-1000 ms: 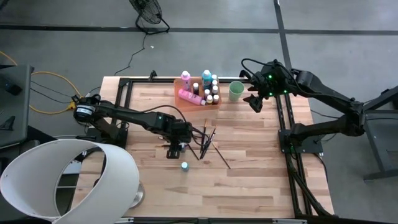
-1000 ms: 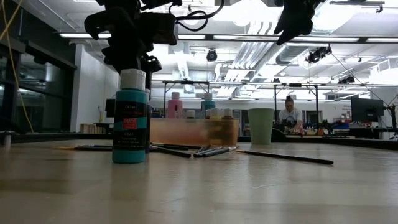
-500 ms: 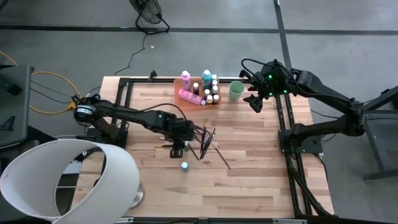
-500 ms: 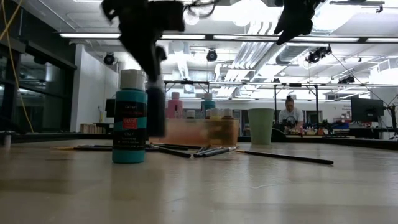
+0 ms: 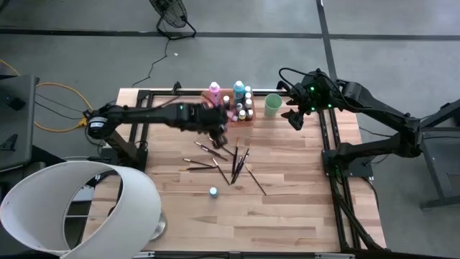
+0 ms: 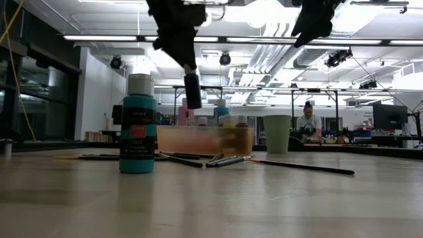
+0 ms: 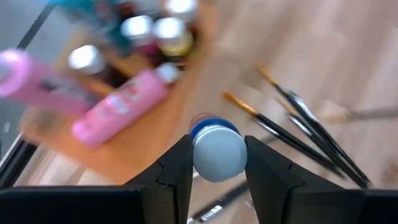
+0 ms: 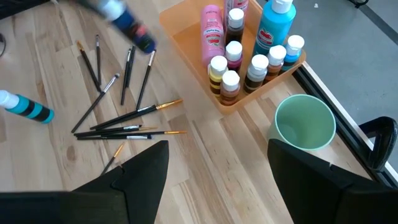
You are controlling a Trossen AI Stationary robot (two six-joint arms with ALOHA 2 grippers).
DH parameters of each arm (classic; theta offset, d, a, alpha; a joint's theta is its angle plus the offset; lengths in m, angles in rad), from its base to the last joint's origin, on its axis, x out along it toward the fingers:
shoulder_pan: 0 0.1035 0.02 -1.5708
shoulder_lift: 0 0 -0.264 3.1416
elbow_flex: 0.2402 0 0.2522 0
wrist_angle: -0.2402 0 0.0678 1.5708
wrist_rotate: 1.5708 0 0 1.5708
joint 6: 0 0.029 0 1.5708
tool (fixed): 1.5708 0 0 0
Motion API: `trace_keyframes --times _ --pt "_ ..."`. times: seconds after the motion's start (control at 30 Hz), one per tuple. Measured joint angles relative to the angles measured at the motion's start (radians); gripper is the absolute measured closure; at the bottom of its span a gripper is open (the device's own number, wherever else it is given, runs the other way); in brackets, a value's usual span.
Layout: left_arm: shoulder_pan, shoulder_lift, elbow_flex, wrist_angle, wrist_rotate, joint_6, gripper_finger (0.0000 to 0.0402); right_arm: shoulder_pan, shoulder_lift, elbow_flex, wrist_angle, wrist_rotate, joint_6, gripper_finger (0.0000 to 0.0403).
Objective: Pick & Place Paint Supplies
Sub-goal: Put the small dark blue paint bottle into the orange bin
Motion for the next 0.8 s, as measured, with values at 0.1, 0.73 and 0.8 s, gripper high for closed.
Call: trace_keyframes --times 0.1,0.73,0.8 --pt "0.073 0.000 0.000 0.001 -0.004 -0.067 0.0283 0.000 0.000 0.000 0.000 0.000 0.000 0.0136" --pt "0.260 0.148 0.000 -0.026 0.067 -0.169 0.0282 0.000 0.000 0.000 0.001 0.000 -0.001 0.0136" --pt "0.261 0.168 0.000 -0.025 0.048 -0.204 0.0282 0.000 0.000 0.000 0.001 0.000 0.000 0.0136"
